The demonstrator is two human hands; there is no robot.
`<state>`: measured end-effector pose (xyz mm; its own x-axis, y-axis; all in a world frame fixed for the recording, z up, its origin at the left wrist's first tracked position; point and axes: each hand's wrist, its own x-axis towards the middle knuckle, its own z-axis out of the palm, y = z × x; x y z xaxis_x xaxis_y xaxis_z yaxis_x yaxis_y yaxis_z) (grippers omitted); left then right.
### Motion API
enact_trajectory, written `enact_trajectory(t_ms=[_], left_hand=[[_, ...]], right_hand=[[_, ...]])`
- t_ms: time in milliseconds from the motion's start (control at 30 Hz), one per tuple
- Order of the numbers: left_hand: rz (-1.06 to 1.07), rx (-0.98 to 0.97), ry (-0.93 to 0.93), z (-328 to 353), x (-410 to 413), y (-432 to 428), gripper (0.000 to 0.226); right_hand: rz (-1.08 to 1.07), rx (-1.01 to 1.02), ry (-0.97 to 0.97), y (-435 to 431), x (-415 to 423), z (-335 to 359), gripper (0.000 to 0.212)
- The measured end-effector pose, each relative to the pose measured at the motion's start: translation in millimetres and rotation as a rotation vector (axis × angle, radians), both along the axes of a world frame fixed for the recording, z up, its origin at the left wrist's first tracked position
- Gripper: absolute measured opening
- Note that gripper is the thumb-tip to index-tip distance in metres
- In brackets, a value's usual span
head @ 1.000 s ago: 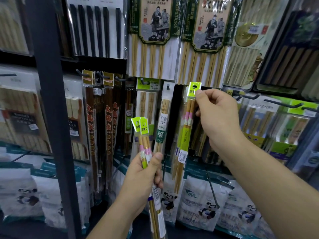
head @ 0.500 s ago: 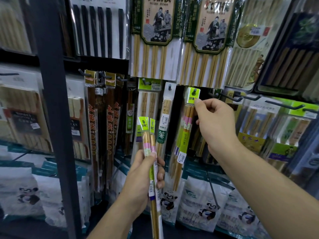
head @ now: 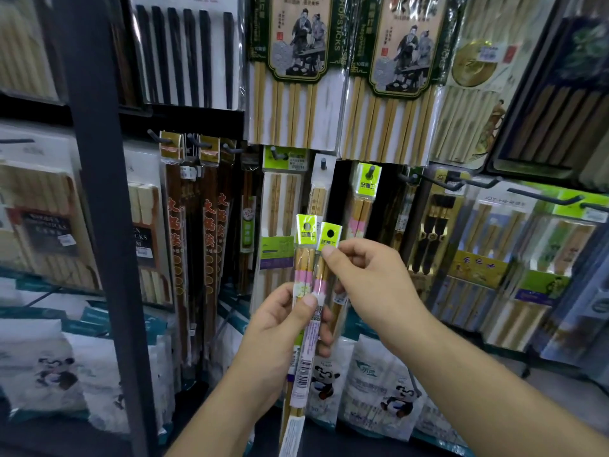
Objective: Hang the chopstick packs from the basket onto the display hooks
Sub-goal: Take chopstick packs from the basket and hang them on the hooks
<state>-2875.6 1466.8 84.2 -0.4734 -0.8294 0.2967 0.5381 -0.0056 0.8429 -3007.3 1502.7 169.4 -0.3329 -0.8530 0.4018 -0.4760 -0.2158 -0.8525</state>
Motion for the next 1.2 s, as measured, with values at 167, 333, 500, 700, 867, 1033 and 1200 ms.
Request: enact_trajectory(t_ms=[167, 333, 500, 700, 867, 1033, 1200], left_hand=[[0.012, 0.027, 0.026, -1.8, -2.7, -2.4, 0.022], [0.118, 0.022, -0.068, -5.7, -1.8, -8.1, 0.028], [0.117, -0.014, -0.079, -5.7, 0.0, -8.5, 0.013], [0.109, -0.033, -0.098, -6.0, 0.7, -8.3, 0.014], [0.105, -0.042, -0.098, -5.9, 1.9, -7.1, 0.015], [0.104, -0.04, -0.106, -3.2, 2.3, -5.7, 0.02], [0.103, -0.042, -0.112, -2.5, 2.3, -4.7, 0.018]], right_hand=[[-0.034, -0.063, 0.029, 2.5, -0.2, 7.2, 0.033], [-0.065, -0.163, -0.033, -2.8, -8.9, 33.9, 0.034], [-0.115, -0.225, -0.081, -8.2, -18.2, 55.7, 0.035], [-0.169, -0.235, -0.197, -13.8, -24.7, 58.5, 0.036], [-0.189, -0.239, -0.199, -17.2, -25.3, 58.2, 0.036], [-0.186, -0.256, -0.157, -18.2, -24.8, 59.1, 0.036], [-0.215, -0.26, -0.067, -18.3, -27.0, 52.2, 0.037]])
